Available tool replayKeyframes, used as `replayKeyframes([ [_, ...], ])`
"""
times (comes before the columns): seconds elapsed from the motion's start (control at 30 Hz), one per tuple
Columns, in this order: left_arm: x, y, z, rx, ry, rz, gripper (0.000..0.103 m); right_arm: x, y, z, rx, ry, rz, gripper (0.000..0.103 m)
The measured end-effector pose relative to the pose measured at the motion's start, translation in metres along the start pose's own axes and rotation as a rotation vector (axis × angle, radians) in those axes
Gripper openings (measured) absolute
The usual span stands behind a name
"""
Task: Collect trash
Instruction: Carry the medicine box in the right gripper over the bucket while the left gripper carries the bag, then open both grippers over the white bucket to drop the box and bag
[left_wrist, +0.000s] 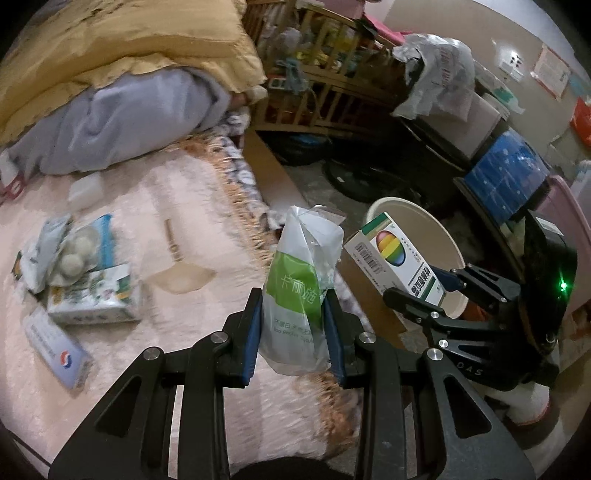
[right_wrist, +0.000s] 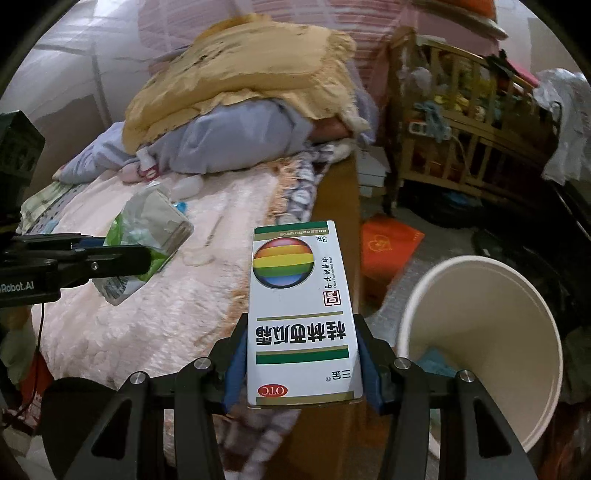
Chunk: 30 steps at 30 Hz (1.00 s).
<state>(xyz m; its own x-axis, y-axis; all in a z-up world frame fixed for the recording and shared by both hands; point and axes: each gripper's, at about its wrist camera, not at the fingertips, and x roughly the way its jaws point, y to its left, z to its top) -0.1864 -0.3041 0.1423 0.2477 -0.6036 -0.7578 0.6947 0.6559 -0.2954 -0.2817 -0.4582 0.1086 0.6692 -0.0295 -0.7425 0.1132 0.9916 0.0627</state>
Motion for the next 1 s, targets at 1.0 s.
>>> replayKeyframes([
  [1.0, 0.106, -0.132, 0.046, 0.133, 0.124, -0.107, 0.03, -0.029, -0.134, -0.048, 0.232, 0.035, -0.21, 0.05],
])
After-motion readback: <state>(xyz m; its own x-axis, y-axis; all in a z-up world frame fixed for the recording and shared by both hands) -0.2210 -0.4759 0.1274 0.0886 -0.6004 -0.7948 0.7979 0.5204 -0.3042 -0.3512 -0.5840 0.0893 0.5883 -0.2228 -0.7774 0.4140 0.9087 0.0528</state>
